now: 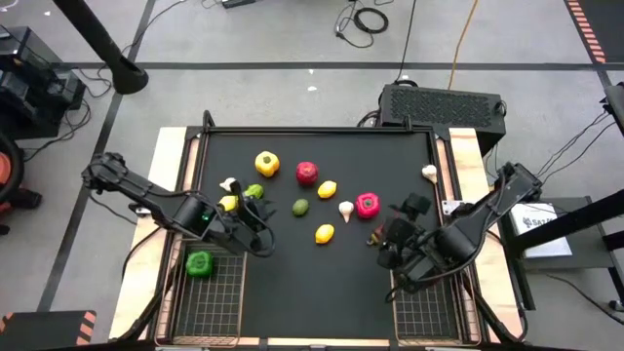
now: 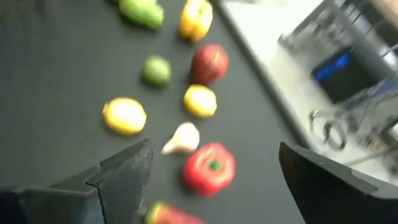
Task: Sort produce into baskets
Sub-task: Put the red bell pepper into the left gold wire basket
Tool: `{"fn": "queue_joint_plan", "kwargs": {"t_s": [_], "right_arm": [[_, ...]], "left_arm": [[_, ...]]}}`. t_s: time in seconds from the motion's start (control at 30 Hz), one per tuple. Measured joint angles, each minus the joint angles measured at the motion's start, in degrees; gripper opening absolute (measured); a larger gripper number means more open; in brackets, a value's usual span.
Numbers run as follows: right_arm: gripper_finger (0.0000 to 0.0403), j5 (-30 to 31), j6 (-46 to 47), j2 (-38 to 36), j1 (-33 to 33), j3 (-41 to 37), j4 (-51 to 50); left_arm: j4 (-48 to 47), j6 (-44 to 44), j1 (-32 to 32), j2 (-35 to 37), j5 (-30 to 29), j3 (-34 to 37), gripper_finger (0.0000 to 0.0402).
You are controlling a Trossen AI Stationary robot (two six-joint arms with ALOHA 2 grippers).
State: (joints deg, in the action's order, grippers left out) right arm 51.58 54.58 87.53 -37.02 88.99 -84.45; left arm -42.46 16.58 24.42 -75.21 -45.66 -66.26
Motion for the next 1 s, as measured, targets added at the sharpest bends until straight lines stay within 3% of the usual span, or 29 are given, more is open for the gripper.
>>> {"fn": "queue_joint_plan", "kwargs": {"t_s": [0.4,0.8,1.0], "right_arm": [[0.0338,14.97,-7.90,0.00,3.55,4.26,-0.56],[0.0338,15.85,-12.31,0.00,5.09,4.26,-0.31],[0.0338,15.97,-13.93,0.00,5.07,4.26,-0.62]], "left_arm": [[5.38,-2.95,-2.15,-3.52,2.88,0.00,0.0112],[21.37,-2.37,-7.46,-11.61,14.28,0.00,0.0114],[28.17,-1.89,-8.76,-18.62,17.18,0.00,0.0169]]}}
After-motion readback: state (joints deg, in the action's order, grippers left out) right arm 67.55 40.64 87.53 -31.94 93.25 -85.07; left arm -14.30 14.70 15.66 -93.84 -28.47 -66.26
